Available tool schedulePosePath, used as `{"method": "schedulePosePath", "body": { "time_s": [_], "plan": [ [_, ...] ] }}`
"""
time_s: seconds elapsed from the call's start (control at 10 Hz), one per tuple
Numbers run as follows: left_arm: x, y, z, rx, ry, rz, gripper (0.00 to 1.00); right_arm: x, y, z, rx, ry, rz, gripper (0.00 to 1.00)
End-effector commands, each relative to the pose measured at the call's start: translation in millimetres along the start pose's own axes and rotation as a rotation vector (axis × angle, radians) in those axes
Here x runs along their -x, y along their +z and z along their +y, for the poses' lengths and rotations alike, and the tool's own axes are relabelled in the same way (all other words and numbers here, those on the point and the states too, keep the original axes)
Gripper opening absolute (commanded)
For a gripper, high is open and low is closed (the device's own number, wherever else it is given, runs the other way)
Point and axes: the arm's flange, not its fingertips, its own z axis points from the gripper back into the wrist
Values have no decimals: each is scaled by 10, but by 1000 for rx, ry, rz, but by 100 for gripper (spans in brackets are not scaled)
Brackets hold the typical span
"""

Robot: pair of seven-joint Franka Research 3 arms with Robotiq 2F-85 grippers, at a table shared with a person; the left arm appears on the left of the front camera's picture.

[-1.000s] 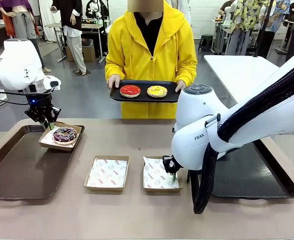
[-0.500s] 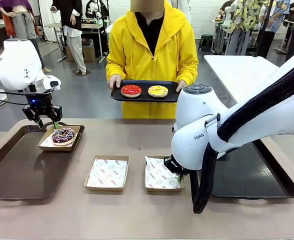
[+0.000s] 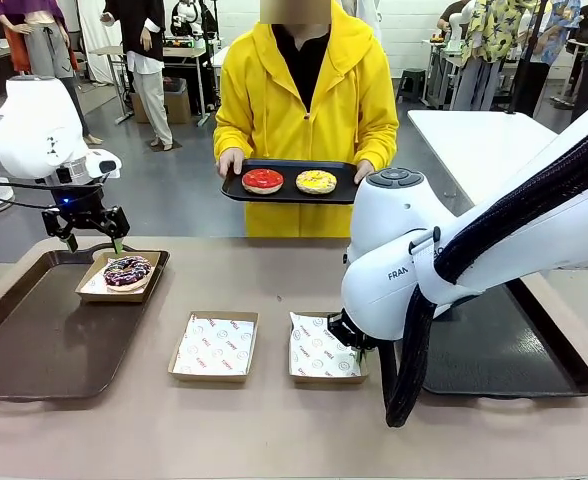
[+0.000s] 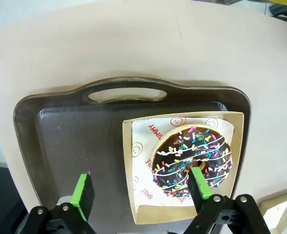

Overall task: Individually package the donuts and arrange them on the tray.
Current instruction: Place the picked Paper togo box on the Handle tray while simultaneously picking up another Paper togo box from the table with the other hand.

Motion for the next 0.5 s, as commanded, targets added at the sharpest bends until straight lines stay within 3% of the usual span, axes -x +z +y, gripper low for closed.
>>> {"method": "schedulePosePath", "body": {
  "time_s": [0.0, 0.4],
  "plan": [
    [204, 156, 97, 57, -22, 5, 100, -48, 128, 50, -8, -12, -4, 0],
    [957, 859, 739, 390, 34, 15, 100, -644, 971, 23, -105, -22, -10, 0]
  ]
}}
